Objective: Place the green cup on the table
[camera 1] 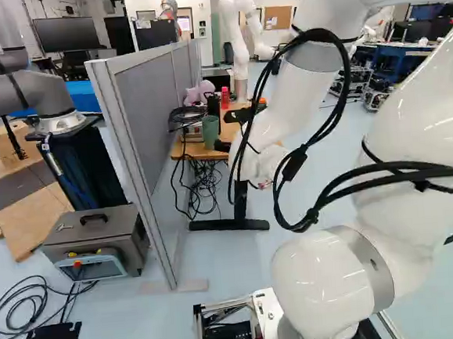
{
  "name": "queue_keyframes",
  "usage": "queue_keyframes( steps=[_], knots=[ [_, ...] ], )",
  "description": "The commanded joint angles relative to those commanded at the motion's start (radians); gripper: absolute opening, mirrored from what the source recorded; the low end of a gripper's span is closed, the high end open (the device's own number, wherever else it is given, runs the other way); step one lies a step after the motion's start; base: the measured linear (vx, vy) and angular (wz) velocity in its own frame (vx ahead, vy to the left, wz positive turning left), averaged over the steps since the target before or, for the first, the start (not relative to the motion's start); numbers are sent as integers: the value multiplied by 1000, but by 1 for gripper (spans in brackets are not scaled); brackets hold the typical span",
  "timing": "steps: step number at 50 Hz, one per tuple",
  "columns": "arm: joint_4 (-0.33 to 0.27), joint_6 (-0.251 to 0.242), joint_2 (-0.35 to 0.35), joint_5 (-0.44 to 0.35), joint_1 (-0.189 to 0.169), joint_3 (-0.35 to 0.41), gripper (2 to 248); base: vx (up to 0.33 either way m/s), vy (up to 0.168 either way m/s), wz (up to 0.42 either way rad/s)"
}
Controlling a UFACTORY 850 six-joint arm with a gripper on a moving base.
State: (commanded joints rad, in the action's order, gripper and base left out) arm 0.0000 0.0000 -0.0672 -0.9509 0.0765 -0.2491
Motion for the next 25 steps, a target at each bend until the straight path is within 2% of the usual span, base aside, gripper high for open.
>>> queue_keyframes(
  steps=[25],
  knots=[
    [0, 0, -137, 51, -49, 105, 247, 0, 0, 0]
  ],
)
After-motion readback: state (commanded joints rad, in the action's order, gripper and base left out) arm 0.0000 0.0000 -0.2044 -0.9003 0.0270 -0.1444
